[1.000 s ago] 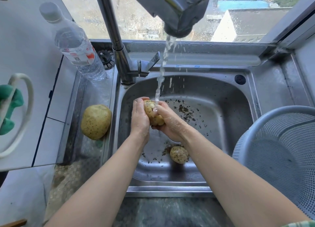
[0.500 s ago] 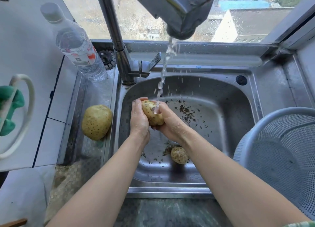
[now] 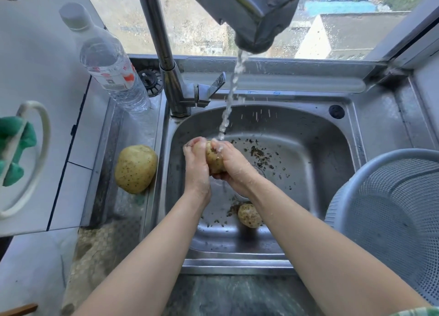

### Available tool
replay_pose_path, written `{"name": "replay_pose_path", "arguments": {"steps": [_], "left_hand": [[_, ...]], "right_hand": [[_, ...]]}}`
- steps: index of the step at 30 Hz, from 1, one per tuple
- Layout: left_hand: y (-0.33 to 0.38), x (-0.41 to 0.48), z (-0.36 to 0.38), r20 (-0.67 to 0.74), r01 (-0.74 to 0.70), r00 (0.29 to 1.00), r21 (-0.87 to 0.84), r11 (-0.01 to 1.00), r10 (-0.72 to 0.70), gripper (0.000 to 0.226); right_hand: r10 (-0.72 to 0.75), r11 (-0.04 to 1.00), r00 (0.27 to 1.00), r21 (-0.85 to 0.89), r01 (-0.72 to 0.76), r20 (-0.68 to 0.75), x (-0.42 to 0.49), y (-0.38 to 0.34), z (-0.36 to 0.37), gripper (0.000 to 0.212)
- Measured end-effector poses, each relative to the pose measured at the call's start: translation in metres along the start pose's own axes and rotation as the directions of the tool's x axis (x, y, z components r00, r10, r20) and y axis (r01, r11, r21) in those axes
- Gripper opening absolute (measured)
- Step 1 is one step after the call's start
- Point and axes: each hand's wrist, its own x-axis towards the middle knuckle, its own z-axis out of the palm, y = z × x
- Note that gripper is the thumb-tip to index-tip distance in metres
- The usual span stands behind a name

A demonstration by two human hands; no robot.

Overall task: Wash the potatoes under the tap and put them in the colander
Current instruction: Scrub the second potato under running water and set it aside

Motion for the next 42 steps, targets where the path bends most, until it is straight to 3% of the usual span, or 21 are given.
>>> {"name": "replay_pose_path", "arguments": {"steps": [2, 4, 7, 9, 13, 15, 18, 20, 24, 26, 28, 31, 34, 38, 40, 42], "left_hand": [[-0.004, -0.003, -0.002, 0.071, -0.070, 0.996, 0.106, 0.992, 0.063, 0.053], [-0.003, -0.008, 0.001, 0.076, -0.105, 0.993, 0.183, 0.977, 0.093, 0.044], [0.007, 0.002, 0.010, -0.134, 0.002, 0.991, 0.155, 0.988, 0.019, 0.022], [0.011, 0.008, 0.012, -0.206, 0.084, 0.977, 0.132, 0.988, -0.055, 0.029], [0.007, -0.004, 0.006, 0.022, -0.056, 0.998, 0.221, 0.974, 0.052, 0.048], [0.005, -0.007, 0.005, 0.056, -0.083, 0.996, 0.262, 0.961, 0.070, 0.050], [0.011, 0.004, 0.012, -0.127, -0.019, 0.990, 0.295, 0.955, 0.059, 0.026], [0.012, 0.011, 0.013, -0.194, 0.035, 0.981, 0.278, 0.960, 0.020, 0.031], [0.004, -0.001, 0.006, 0.091, -0.051, 0.996, 0.292, 0.955, 0.025, 0.044], [0.002, -0.003, 0.006, 0.139, -0.100, 0.988, 0.280, 0.955, 0.063, 0.045], [0.007, 0.001, 0.014, 0.012, -0.094, 0.996, 0.264, 0.960, 0.094, 0.029], [0.017, 0.010, 0.022, -0.183, 0.046, 0.983, 0.179, 0.983, -0.013, 0.021], [0.017, 0.016, 0.010, -0.159, 0.135, 0.980, 0.087, 0.987, -0.120, 0.033], [0.008, 0.006, 0.003, 0.040, 0.086, 0.995, 0.028, 0.996, -0.088, 0.029], [0.013, 0.004, 0.010, -0.037, 0.119, 0.992, -0.013, 0.993, -0.120, 0.027], [0.020, 0.009, 0.014, -0.177, 0.243, 0.955, -0.006, 0.970, -0.240, 0.036]], "right_hand": [[0.012, 1.000, 0.998, -0.027, -0.013, -0.053, 0.000, -0.001, 0.000, 0.040], [0.006, 1.000, 0.993, -0.013, -0.008, -0.117, 0.001, 0.000, -0.002, 0.040], [-0.038, 0.999, 0.992, -0.032, 0.034, -0.120, -0.001, 0.003, 0.001, 0.038], [-0.058, 0.998, 0.994, -0.021, 0.056, -0.095, -0.003, 0.005, 0.003, 0.034], [-0.148, 0.989, 0.982, -0.010, 0.148, -0.116, 0.000, -0.001, -0.003, 0.033], [-0.173, 0.985, 0.979, -0.032, 0.171, -0.106, 0.001, -0.001, -0.005, 0.036], [-0.213, 0.977, 0.970, -0.043, 0.209, -0.117, -0.003, 0.002, -0.002, 0.038], [-0.226, 0.974, 0.965, -0.041, 0.222, -0.130, -0.004, 0.004, 0.000, 0.037], [-0.210, 0.977, 0.957, -0.022, 0.210, -0.201, 0.000, -0.001, -0.004, 0.034], [-0.237, 0.971, 0.950, -0.050, 0.232, -0.202, 0.001, -0.001, -0.006, 0.036], [-0.295, 0.955, 0.933, -0.098, 0.280, -0.207, -0.001, 0.002, -0.002, 0.037], [-0.353, 0.931, 0.912, -0.177, 0.319, -0.209, -0.002, 0.007, 0.001, 0.037], [-0.204, 0.978, 0.954, -0.087, 0.189, -0.219, -0.002, 0.000, -0.009, 0.033], [0.044, 0.998, 0.990, -0.042, -0.050, -0.134, -0.006, -0.009, -0.013, 0.045], [0.010, 0.999, 0.999, -0.039, -0.012, -0.049, -0.009, -0.007, -0.009, 0.049], [-0.065, 0.997, 0.997, -0.027, 0.066, 0.040, -0.014, 0.000, -0.005, 0.045]]}}
